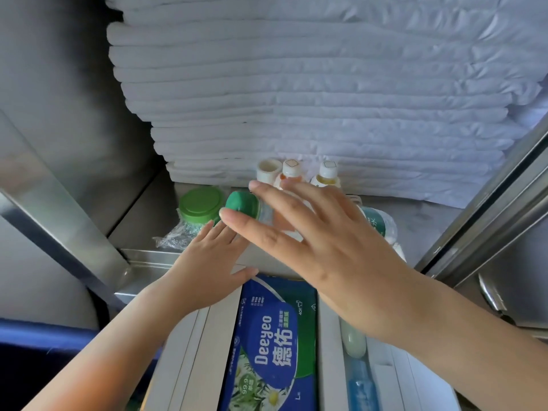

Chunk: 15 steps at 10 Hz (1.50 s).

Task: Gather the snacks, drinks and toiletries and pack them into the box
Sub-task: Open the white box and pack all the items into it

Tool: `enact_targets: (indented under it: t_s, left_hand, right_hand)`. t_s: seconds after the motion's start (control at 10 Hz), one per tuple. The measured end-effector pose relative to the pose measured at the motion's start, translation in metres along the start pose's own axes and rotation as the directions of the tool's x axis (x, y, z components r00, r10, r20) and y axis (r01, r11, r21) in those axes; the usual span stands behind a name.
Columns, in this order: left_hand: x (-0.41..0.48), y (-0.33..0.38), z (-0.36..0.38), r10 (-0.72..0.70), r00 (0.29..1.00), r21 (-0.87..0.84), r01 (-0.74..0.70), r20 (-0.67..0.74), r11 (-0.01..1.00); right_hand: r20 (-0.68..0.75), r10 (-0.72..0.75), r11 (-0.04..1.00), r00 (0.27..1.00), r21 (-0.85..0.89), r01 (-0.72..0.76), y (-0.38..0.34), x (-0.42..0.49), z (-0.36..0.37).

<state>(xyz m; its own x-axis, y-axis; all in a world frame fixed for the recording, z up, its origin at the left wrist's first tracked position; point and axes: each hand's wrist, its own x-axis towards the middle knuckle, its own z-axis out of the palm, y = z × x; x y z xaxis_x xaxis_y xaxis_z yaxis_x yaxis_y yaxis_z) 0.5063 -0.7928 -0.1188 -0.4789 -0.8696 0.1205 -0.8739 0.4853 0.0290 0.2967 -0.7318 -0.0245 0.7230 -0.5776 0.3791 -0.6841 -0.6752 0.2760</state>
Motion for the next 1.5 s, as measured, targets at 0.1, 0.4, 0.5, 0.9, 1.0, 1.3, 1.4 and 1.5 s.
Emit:
enact_targets:
  t_s: [0.1, 0.4, 0.5, 0.9, 1.0, 1.3, 1.4, 1.5]
  left_hand:
    - [0.000, 0.000, 0.001, 0.011, 0.998, 0.091, -0.016, 0.060, 0.996]
    - [0.001, -0.009, 0.004, 0.027, 0.997, -0.063, -0.023, 0.072, 0.998]
    - [0.000, -0.012, 0.000, 0.049, 0.995, -0.072, -0.043, 0.090, 0.997]
    - [0.001, -0.019, 0.002, 0.080, 0.986, -0.114, -0.064, 0.145, 0.991]
    - [0.000, -0.019, -0.001, 0.083, 0.984, -0.132, -0.063, 0.156, 0.989]
    - [-0.005, -0.011, -0.007, 0.045, 0.998, -0.201, -0.034, 0.049, 0.979]
    - [-0.004, -0.010, -0.005, 0.083, 0.995, -0.120, -0.077, 0.046, 0.990]
    - [-0.003, -0.009, -0.002, 0.074, 0.995, -0.062, -0.070, 0.067, 0.996]
  right_hand:
    - [0.051, -0.061, 0.997, 0.997, 0.049, 0.059, -0.008, -0.002, 0.004]
    - [0.291, -0.035, 0.980, 0.956, 0.197, -0.024, 0.002, -0.016, 0.037]
    - [0.308, -0.034, 0.971, 0.951, 0.236, -0.041, 0.008, -0.018, 0.054]
    - [0.238, 0.014, 0.927, 0.971, 0.361, -0.102, 0.033, -0.019, 0.084]
    - [0.228, 0.000, 0.937, 0.974, 0.339, -0.079, 0.034, -0.016, 0.085]
    - [0.304, -0.069, 0.961, 0.950, 0.277, -0.018, 0.028, -0.024, 0.094]
    - [0.312, -0.082, 0.967, 0.946, 0.253, 0.000, 0.032, -0.026, 0.094]
    - [0.375, -0.043, 0.970, 0.926, 0.238, -0.051, 0.034, -0.030, 0.096]
